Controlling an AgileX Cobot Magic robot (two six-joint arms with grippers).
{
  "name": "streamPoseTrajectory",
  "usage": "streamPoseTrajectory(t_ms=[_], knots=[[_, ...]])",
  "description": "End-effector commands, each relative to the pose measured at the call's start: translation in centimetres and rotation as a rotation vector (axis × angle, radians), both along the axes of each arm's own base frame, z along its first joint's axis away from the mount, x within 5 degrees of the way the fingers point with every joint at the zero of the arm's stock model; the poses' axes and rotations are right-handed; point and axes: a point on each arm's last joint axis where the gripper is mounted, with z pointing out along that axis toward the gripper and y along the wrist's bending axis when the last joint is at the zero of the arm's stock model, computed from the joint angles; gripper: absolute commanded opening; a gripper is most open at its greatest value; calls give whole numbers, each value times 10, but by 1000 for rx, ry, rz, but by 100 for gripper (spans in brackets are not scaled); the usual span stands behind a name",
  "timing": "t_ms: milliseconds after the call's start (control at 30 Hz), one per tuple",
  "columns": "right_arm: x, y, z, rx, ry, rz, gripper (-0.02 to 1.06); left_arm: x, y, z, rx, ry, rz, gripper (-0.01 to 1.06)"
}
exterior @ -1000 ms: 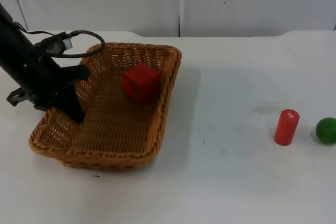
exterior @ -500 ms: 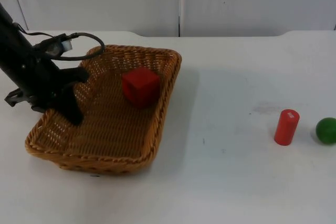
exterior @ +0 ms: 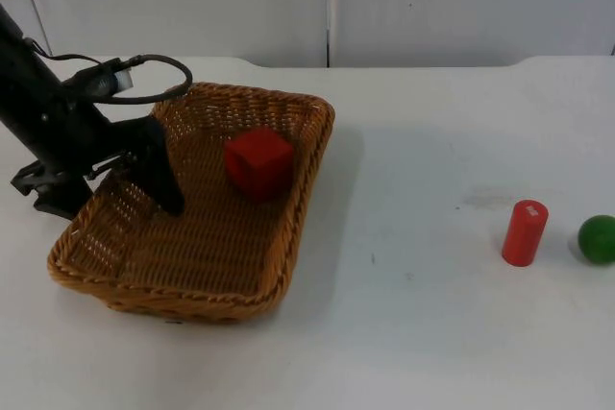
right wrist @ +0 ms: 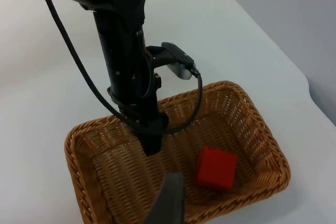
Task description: Pick up the basket with the left hand and place the object to the left of the red cylinder into the basket with the right hand.
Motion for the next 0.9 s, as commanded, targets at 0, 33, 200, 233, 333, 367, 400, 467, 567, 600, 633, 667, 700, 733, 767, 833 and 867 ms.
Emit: streamPoseTrajectory(t_ms=[0, 33, 200, 233, 333, 367, 400, 467, 567, 600, 633, 667, 700, 733, 767, 833, 867], knots=[[-3, 0, 3, 10, -11, 8, 77, 2, 0, 12, -12, -23, 16, 83], [-3, 0, 3, 8, -10, 8, 77, 3, 2, 17, 0, -42, 17, 83], [-3, 0, 3, 1, -3, 9, 77, 5, 12, 37, 19, -95, 50, 83], [-3, 0, 3, 1, -3, 9, 77, 5, 12, 37, 19, -95, 50, 83], [-3, 0, 3, -3, -7, 8, 77, 5, 17, 57, 17, -138, 75, 83], [-3, -1, 3, -5, -9, 8, 77, 4, 17, 66, 23, -157, 77, 83], [-3, -1, 3, -5, -9, 8, 77, 3, 17, 74, 28, -177, 76, 83], [-3, -1, 3, -5, -9, 8, 77, 3, 17, 79, 29, -189, 75, 83], [-3, 0, 3, -3, -10, 7, 77, -3, 17, 118, 30, -280, 85, 83], [-3, 0, 3, -3, -10, 7, 77, -5, 17, 130, 32, -312, 88, 83], [-3, 0, 3, -1, -11, 7, 77, -7, 17, 136, 32, -327, 88, 83], [-3, 0, 3, -1, -11, 7, 77, -7, 17, 136, 32, -327, 88, 83], [-3, 0, 3, -1, -11, 7, 77, -10, 17, 152, 35, -374, 94, 83], [-3, 0, 3, -1, -11, 7, 77, -13, 17, 163, 40, -407, 94, 83], [-3, 0, 3, -3, -10, 7, 77, -17, 17, 174, 46, -440, 95, 83], [-3, 0, 3, -3, -10, 7, 77, -22, 18, 188, 57, -479, 93, 83], [-3, 0, 3, -2, -11, 7, 77, -26, 18, 197, 60, -505, 92, 83]])
